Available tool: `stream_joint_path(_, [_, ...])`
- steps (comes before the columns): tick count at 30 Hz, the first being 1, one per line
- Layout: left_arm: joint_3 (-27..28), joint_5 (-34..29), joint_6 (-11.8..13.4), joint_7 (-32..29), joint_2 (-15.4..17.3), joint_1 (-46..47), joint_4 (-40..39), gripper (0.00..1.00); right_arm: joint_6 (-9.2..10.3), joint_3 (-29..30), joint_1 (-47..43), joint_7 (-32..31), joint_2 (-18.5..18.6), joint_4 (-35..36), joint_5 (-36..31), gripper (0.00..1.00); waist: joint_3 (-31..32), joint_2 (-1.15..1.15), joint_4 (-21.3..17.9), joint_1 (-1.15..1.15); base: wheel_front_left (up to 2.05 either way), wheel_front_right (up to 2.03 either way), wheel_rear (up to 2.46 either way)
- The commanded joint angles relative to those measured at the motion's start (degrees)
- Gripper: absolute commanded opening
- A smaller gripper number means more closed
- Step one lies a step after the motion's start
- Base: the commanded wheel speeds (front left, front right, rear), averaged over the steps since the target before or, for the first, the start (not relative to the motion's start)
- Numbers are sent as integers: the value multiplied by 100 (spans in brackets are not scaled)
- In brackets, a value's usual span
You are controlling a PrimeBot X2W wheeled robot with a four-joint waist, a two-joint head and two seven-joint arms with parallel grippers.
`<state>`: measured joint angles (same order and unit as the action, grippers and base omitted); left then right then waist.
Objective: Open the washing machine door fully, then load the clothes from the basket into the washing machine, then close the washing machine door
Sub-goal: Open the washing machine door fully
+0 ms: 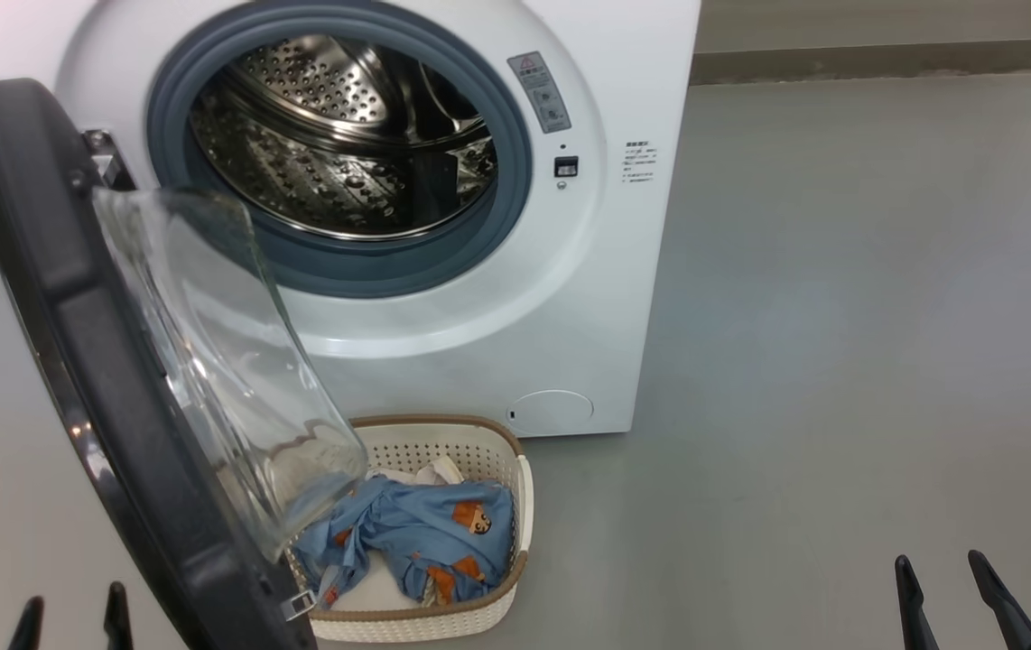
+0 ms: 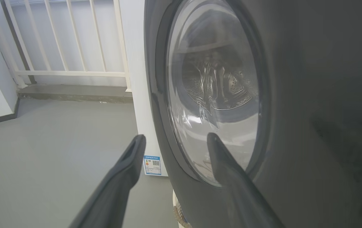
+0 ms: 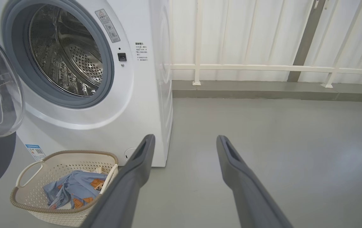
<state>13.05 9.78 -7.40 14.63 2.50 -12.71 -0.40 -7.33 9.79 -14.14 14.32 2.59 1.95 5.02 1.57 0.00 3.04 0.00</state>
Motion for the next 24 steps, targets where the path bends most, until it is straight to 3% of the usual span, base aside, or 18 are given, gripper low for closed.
stream_joint_path(1, [260, -59, -9, 37, 43, 57, -172, 100, -16, -89, 32, 67, 48, 182, -68, 100, 31, 0, -75, 0, 0, 0, 0])
stream_joint_path(24, [274, -109, -9, 37, 38, -17, -164, 100, -16, -92, 132, 68, 30, -5, -163, 100, 91, 0, -239, 0, 0, 0, 0])
